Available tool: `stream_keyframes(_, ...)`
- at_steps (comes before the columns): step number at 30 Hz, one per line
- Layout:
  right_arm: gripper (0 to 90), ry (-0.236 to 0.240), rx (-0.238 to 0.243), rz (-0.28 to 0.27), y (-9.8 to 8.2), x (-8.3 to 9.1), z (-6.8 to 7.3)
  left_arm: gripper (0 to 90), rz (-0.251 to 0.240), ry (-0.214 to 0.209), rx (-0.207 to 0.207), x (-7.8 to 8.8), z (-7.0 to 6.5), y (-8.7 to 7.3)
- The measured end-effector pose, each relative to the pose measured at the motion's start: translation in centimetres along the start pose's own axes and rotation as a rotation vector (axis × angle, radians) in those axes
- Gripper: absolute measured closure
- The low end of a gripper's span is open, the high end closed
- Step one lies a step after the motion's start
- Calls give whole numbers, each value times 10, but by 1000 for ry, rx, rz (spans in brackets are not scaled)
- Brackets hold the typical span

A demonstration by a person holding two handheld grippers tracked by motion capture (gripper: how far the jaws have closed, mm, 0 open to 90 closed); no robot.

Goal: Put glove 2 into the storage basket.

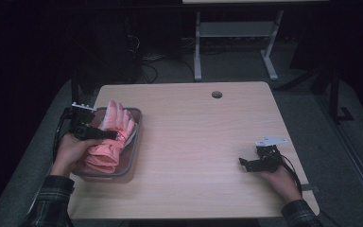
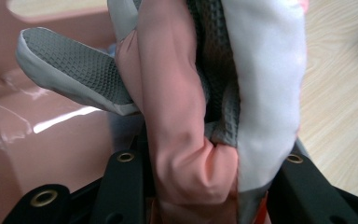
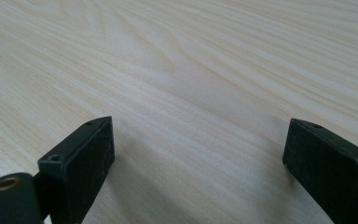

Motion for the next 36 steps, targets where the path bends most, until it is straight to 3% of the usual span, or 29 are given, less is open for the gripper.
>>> stream_keyframes(8, 83, 0, 0, 0, 0, 0, 0, 585, 62, 20, 8, -24, 6, -11)
stream_keyframes(13, 83, 0, 0, 0, 0, 0, 0, 518, 53, 23, 6, -27, 8, -15)
stream_keyframes(18, 82, -4, 2, -2, 0, 0, 0, 209, 22, 38, 8, -17, 8, -10)
stream_keyframes(21, 82, -4, -1, -1, 0, 0, 0, 136, -15, 59, -10, -2, 6, -5)
stream_keyframes(25, 82, -5, 2, -2, 0, 0, 0, 133, -83, 90, -46, 24, -3, 4)
stream_keyframes(26, 82, -5, 2, -2, 0, 0, 0, 133, -83, 90, -46, 24, -3, 4)
stream_keyframes(28, 82, -5, 3, -3, 0, 0, 0, 133, -120, 97, -78, 37, -12, 10)
stream_keyframes(32, 82, -3, -2, 0, 0, 0, 0, 133, -151, 78, -109, 42, -24, 16)
stream_keyframes(36, 82, -3, -2, 0, 0, 0, 0, 133, -164, 38, -166, 33, -51, 23)
Point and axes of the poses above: each handheld gripper's, and its own axes: x roughly backward along the jaws, y roughly out of its top, z roughly to its left, the point moved 2 cm from there along -x, roughly forward along the jaws, and after that the axes turned 2 degrees about -z, right-handed, at the moved point
